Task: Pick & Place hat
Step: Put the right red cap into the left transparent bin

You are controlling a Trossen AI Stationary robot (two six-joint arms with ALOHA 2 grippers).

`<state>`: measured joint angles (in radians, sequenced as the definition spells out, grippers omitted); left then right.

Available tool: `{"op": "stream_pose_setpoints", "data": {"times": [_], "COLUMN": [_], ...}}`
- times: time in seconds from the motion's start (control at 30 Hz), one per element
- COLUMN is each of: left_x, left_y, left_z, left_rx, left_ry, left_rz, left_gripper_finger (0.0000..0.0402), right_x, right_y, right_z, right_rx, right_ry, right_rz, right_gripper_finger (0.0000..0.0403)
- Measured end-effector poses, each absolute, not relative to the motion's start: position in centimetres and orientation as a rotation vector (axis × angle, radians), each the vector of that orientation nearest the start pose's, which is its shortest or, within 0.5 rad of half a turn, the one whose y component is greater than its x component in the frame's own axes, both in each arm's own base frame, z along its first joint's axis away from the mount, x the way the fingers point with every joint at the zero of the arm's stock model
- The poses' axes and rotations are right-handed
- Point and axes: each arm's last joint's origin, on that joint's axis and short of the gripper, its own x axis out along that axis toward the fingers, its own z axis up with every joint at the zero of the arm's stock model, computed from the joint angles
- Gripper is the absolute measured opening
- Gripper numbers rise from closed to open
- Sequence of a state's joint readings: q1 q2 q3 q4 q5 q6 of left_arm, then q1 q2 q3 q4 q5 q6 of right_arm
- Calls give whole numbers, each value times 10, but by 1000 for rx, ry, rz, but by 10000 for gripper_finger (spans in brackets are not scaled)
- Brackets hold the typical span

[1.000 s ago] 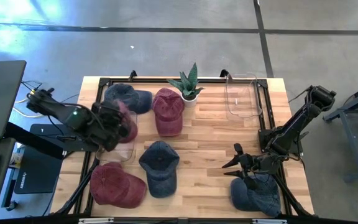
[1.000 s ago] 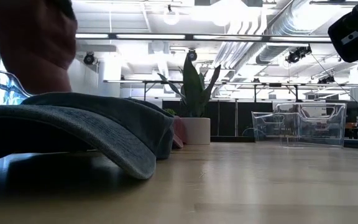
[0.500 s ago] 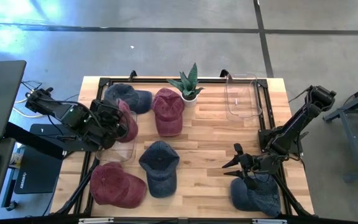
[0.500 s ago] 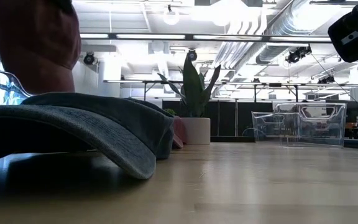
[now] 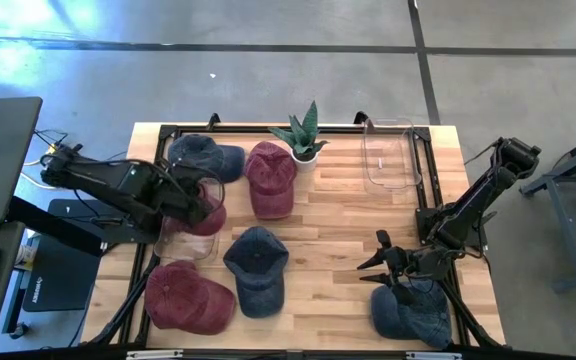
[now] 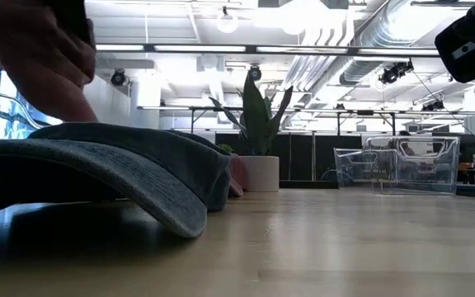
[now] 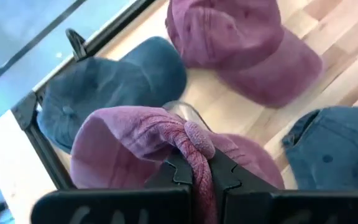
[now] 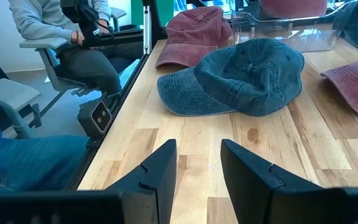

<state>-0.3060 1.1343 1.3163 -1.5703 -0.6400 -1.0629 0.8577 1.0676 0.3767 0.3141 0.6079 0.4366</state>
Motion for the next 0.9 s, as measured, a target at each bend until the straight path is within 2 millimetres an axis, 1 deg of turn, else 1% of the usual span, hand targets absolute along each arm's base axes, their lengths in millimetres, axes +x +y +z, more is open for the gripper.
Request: {"op": "stream_pose_setpoints", "data": {"times": [0.23, 0.33, 0.47, 0.7, 0.8, 0.9], "left_x": [151, 150, 150, 151, 157, 161], "left_y": [-22, -22, -23, -22, -23, -25], "left_z": [385, 390, 389, 389, 378, 357], "left_rx": [-278, -276, -277, -283, -287, -311], "left_ry": [859, 848, 885, 852, 852, 890], "left_rz": [816, 801, 766, 803, 863, 929], "left_gripper_finger": [0, 0, 0, 0, 0, 0], "right_x": [147, 147, 147, 147, 147, 147], "right_y": [144, 144, 144, 144, 144, 145], "right_z": [191, 191, 191, 191, 191, 190], "right_rx": [178, 178, 178, 178, 178, 174], "right_ry": [326, 326, 326, 326, 326, 330], "right_rz": [177, 177, 177, 177, 177, 176], "right_gripper_finger": [122, 122, 122, 122, 122, 122]}}
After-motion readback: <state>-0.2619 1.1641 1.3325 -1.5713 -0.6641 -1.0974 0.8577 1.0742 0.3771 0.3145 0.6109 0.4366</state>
